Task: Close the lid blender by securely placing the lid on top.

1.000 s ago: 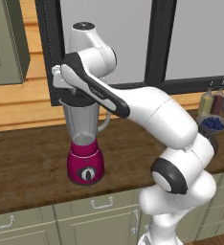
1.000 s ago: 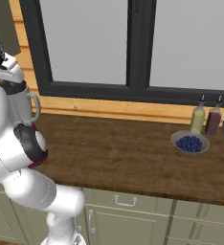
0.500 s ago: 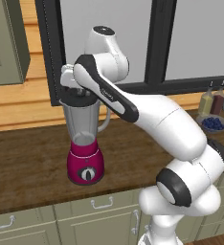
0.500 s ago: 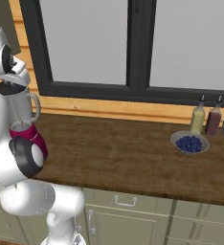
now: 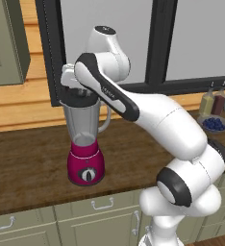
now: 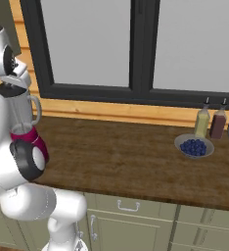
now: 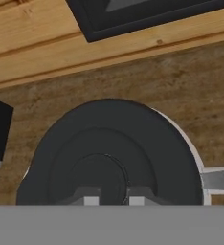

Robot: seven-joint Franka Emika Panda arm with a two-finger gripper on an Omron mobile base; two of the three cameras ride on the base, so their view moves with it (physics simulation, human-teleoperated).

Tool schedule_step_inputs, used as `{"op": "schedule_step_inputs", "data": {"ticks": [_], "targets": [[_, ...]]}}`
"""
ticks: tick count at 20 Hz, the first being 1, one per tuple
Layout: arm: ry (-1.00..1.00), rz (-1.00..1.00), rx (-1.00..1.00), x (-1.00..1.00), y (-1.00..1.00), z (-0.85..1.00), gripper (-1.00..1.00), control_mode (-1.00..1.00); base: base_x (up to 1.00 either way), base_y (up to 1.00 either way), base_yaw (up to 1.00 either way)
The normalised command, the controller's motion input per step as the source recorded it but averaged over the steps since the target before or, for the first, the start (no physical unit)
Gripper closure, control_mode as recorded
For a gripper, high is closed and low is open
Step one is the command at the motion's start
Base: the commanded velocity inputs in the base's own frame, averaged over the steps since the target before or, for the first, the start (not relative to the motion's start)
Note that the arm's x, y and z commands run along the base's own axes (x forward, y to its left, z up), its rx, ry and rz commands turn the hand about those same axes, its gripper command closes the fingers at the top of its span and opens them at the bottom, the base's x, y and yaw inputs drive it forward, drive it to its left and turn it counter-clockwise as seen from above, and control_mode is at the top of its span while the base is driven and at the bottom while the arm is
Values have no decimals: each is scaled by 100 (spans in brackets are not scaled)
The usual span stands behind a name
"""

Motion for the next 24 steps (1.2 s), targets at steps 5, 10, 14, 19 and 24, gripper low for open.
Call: {"op": "schedule_step_inputs", "data": {"ticks": [5, 10, 14, 19, 24], "targets": [[17, 0, 1, 7, 3, 6, 100, -100, 0, 0, 0], [10, 0, 1, 13, 11, 0, 100, -100, 0, 0, 0], [-3, 0, 0, 8, 9, 1, 100, -100, 0, 0, 0], [-2, 0, 2, -7, 0, 7, 100, -100, 0, 0, 0], [0, 0, 2, 0, 0, -4, 100, -100, 0, 0, 0]]}}
